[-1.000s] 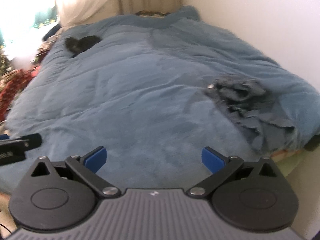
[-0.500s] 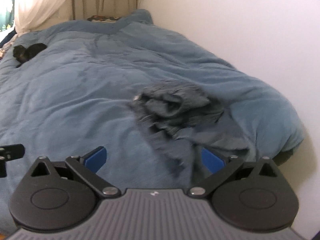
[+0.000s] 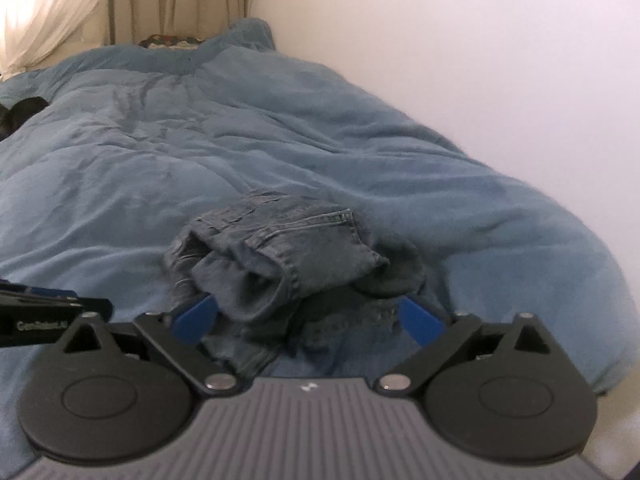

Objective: Fold clothes
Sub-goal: 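Move both grippers to the denim shorts and close them on the waistband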

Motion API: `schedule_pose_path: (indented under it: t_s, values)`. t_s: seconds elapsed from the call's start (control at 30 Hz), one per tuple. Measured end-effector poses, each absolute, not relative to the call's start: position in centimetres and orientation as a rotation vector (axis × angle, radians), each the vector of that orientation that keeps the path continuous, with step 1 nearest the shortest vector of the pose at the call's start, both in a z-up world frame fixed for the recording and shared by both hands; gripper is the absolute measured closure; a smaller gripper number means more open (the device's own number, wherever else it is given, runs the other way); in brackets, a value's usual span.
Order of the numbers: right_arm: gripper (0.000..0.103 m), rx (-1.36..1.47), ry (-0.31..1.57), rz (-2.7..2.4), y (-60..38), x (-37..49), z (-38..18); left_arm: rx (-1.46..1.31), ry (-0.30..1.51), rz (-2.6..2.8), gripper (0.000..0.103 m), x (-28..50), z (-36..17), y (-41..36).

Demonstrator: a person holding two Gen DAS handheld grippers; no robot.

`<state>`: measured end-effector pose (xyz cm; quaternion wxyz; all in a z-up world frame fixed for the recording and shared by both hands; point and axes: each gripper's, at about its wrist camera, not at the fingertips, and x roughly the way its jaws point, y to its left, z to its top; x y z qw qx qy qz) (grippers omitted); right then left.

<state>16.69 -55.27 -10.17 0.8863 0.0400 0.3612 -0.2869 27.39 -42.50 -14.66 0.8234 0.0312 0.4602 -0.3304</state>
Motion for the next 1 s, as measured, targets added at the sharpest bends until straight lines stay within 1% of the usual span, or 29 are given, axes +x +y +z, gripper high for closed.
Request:
schedule_pose_path:
  t_s: [0.13, 0.23, 0.3, 0.33, 0.37, 0.4, 0.43, 0.5, 0.53, 0.63, 0.77, 1.0]
  values:
    - [0.013, 0.074, 0.773, -0.581, -56.9, 19.3, -12.3, 0.043, 1.006, -0.722, 0.069, 28.7, -16.0, -44.4]
    - [0.018, 0.066, 0.804, -0.576, -57.9, 21.1, -14.2, 0.023, 1.038, -0.753, 0.069, 29.3, -17.1, -45.2]
    - [0.026, 0.071, 0.831, -0.591, -58.6, 22.1, -15.4, 0.030, 1.042, -0.755, 0.069, 29.4, -17.7, -45.7]
    - [0.028, 0.070, 0.840, -0.601, -58.8, 22.5, -15.9, 0.035, 1.043, -0.755, 0.069, 29.4, -18.0, -46.0]
    - [0.034, 0.071, 0.846, -0.605, -59.2, 22.8, -16.3, 0.034, 1.043, -0.758, 0.069, 29.5, -18.2, -46.3]
    - [0.044, 0.073, 0.851, -0.608, -59.5, 23.1, -16.7, 0.031, 1.041, -0.764, 0.069, 29.6, -18.3, -46.5]
    - [0.049, 0.086, 0.848, -0.610, -59.8, 23.1, -16.8, 0.033, 1.036, -0.769, 0.069, 29.7, -18.4, -46.8]
    - [0.072, 0.123, 0.836, -0.612, -60.6, 23.1, -17.0, 0.035, 1.035, -0.771, 0.071, 29.9, -18.7, -47.4]
    - [0.076, 0.148, 0.821, -0.613, -60.9, 22.9, -17.0, 0.026, 1.044, -0.774, 0.076, 30.1, -18.9, -47.6]
    - [0.086, 0.189, 0.777, -0.635, -61.7, 22.1, -16.4, 0.027, 1.046, -0.773, 0.076, 30.3, -18.9, -48.1]
    - [0.086, 0.232, 0.741, -0.667, -63.3, 21.0, -15.8, 0.037, 1.023, -0.775, 0.076, 29.8, -18.2, -48.0]
    - [0.086, 0.222, 0.743, -0.686, -64.6, 20.2, -15.7, 0.042, 0.996, -0.785, 0.076, 29.0, -16.8, -47.4]
